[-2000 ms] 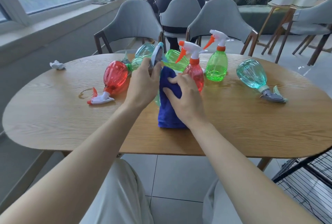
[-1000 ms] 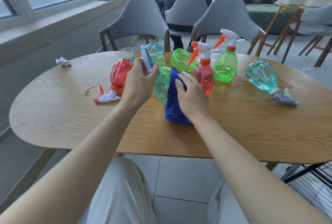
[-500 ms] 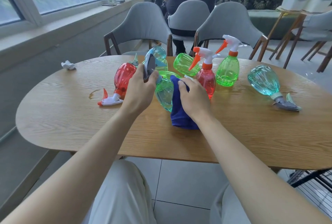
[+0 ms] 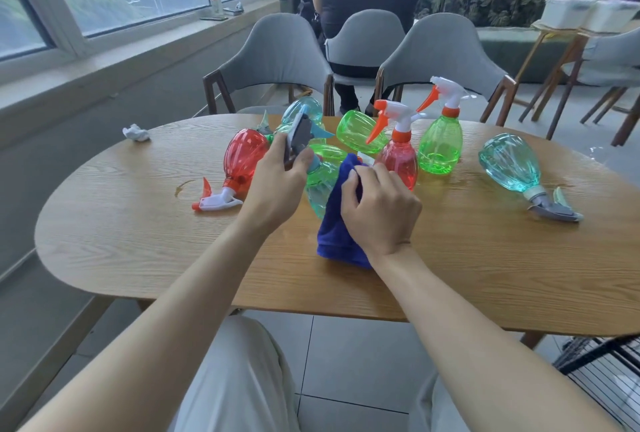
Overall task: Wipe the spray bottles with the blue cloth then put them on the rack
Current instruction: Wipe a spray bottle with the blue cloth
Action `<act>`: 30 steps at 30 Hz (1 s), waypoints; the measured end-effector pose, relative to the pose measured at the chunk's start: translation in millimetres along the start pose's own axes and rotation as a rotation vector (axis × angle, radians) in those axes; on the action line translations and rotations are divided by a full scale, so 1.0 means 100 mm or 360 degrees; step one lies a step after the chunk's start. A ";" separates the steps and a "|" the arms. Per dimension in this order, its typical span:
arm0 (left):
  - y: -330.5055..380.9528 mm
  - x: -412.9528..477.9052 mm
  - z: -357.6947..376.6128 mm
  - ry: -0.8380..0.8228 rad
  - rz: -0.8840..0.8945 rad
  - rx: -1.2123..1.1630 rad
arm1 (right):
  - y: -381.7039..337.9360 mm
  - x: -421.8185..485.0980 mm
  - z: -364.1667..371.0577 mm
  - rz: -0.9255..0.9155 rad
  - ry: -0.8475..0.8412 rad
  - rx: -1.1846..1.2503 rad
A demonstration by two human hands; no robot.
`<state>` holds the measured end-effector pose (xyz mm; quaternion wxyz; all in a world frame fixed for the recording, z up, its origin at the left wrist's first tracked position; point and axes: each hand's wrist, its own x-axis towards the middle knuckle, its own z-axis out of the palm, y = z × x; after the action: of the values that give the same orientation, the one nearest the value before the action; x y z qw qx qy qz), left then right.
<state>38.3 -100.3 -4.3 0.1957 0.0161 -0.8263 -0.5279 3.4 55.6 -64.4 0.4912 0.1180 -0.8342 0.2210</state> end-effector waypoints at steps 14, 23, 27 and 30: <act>-0.09 0.05 -0.12 -0.0025 -0.0033 -0.0165 | -0.16 0.26 0.11 0.0633 -0.0655 0.0592; -0.13 0.07 -0.17 -0.0077 0.0064 -0.0074 | -0.23 0.30 0.06 0.0540 -0.0854 0.0761; -0.12 0.06 -0.15 -0.0088 0.0158 -0.0052 | -0.12 0.37 0.03 0.0798 -0.0962 0.0727; -0.10 0.09 -0.09 -0.0066 0.0247 0.0004 | -0.14 0.40 -0.02 0.0773 -0.0835 0.0867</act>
<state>31.2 -114.7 -7.5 0.2189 -0.0587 -0.8297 -0.5102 -9.3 45.0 -25.5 0.1478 0.0959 -0.8454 0.5042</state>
